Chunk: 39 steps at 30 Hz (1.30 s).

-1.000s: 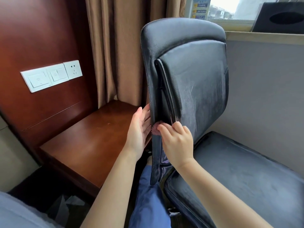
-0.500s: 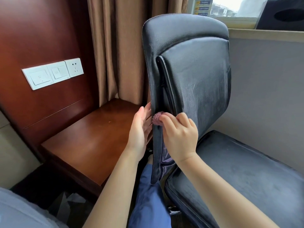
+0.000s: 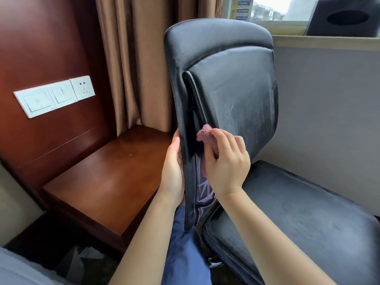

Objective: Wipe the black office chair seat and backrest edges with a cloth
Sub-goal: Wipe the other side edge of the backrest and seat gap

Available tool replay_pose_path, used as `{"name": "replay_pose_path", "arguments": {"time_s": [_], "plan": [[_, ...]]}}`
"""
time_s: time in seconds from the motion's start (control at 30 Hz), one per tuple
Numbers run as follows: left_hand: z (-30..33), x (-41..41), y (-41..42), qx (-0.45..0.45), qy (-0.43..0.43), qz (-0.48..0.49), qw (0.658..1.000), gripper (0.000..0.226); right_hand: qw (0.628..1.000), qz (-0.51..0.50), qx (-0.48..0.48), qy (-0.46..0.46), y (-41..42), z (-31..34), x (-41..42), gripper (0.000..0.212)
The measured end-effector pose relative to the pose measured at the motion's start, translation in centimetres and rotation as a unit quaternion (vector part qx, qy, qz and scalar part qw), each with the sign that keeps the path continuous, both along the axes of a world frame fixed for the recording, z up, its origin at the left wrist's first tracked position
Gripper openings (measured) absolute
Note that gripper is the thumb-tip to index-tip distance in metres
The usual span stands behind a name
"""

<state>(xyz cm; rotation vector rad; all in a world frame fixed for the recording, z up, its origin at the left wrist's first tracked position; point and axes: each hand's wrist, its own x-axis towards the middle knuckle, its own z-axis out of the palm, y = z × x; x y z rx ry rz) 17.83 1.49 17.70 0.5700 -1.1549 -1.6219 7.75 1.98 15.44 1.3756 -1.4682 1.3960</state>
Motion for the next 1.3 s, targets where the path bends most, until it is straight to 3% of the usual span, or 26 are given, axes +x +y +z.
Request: {"name": "replay_pose_path", "arguments": {"time_s": [0.3, 0.57, 0.8, 1.07, 1.3], "plan": [[-0.3, 0.4, -0.2, -0.015, -0.004, 0.033, 0.999, 0.040, 0.995, 0.017, 0.066, -0.069, 1.2, -4.9, -0.2, 0.020], [0.1, -0.1, -0.3, -0.006, 0.011, 0.031, 0.999, 0.036, 0.995, 0.043, 0.045, -0.074, -1.2, 0.9, 0.4, 0.023], [-0.3, -0.1, -0.6, 0.018, 0.003, 0.056, 0.998, 0.040, 0.992, 0.024, 0.063, -0.104, 1.6, -6.6, -0.3, 0.020], [0.2, -0.2, -0.4, -0.010, 0.008, 0.044, 0.999, 0.037, 0.982, 0.063, 0.073, -0.164, -0.6, -0.7, 0.6, 0.018], [-0.6, -0.1, -0.6, 0.012, -0.004, 0.064, 0.998, 0.038, 0.976, 0.033, 0.094, -0.192, 1.8, -7.1, 0.6, 0.020]]}}
